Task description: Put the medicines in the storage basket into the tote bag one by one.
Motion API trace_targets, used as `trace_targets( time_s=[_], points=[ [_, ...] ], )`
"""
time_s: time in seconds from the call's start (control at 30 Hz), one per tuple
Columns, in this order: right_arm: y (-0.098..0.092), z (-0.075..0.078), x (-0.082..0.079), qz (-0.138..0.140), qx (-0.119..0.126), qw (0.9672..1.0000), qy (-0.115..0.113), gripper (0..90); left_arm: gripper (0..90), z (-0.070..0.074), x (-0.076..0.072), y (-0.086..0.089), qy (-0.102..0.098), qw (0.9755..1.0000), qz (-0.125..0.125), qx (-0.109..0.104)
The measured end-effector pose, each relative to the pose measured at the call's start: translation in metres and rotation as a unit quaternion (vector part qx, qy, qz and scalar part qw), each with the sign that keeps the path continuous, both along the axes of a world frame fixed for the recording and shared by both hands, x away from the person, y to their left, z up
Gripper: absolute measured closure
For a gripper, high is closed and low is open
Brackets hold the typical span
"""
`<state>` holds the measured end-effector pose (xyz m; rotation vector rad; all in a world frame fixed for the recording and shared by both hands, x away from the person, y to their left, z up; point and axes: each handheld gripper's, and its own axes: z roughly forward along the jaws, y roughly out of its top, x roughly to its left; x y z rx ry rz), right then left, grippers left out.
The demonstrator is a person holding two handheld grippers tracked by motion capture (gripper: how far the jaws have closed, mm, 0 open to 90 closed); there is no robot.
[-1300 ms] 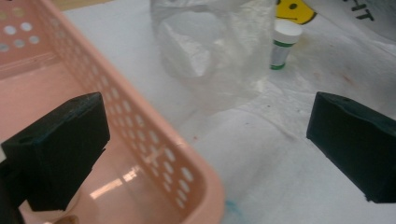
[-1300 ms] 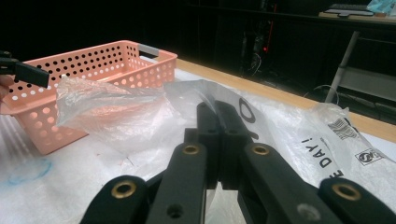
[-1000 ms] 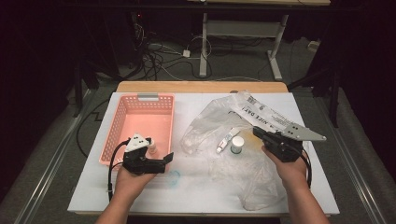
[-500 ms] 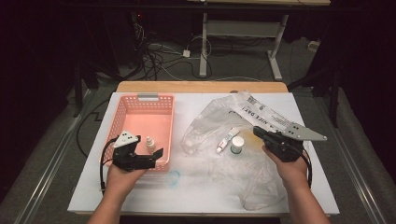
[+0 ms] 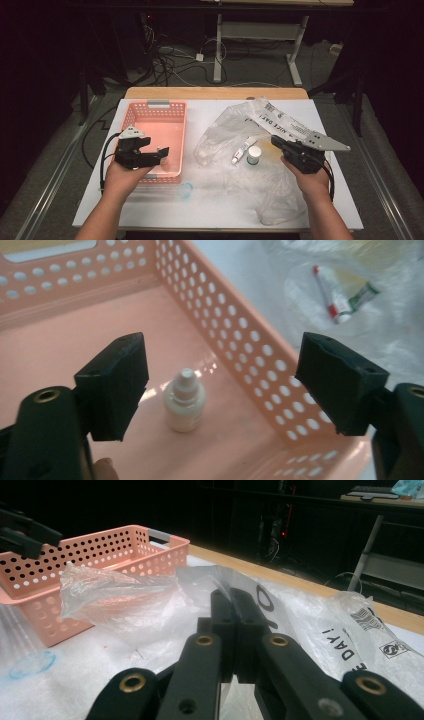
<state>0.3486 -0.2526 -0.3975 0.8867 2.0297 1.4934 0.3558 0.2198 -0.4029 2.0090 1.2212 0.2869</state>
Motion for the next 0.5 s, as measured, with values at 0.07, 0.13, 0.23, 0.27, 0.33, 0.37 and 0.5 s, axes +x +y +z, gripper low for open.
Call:
trace_targets(
  time_s=[0.07,0.13,0.23,0.27,0.33,0.37,0.5],
  points=[
    [-0.001,0.000,0.000,-0.001,0.001,1.0000,0.001,90.0,25.1,-0.001,0.009,0.000,0.020,0.9997,0.004,0.012],
    [-0.002,0.000,0.000,-0.003,0.003,1.0000,0.001,90.0,31.1,-0.003,0.016,0.000,0.038,0.9990,0.000,0.023],
    [-0.004,0.000,0.000,-0.004,0.004,1.0000,-0.001,90.0,36.6,-0.007,0.022,0.001,0.057,0.9978,-0.003,0.033],
    [-0.004,0.000,0.000,-0.003,0.004,1.0000,-0.001,90.0,38.0,-0.009,0.023,0.000,0.064,0.9972,-0.005,0.040],
    [-0.004,0.000,0.001,-0.003,0.004,1.0000,0.001,90.0,42.2,-0.013,0.024,-0.003,0.074,0.9956,-0.015,0.057],
    [-0.004,0.000,0.001,-0.004,0.003,1.0000,0.001,90.0,43.2,-0.015,0.025,-0.005,0.080,0.9945,-0.019,0.064],
    [-0.003,0.000,0.000,-0.004,0.004,1.0000,0.001,90.0,49.8,-0.017,0.025,-0.007,0.087,0.9930,-0.022,0.077]
  ],
)
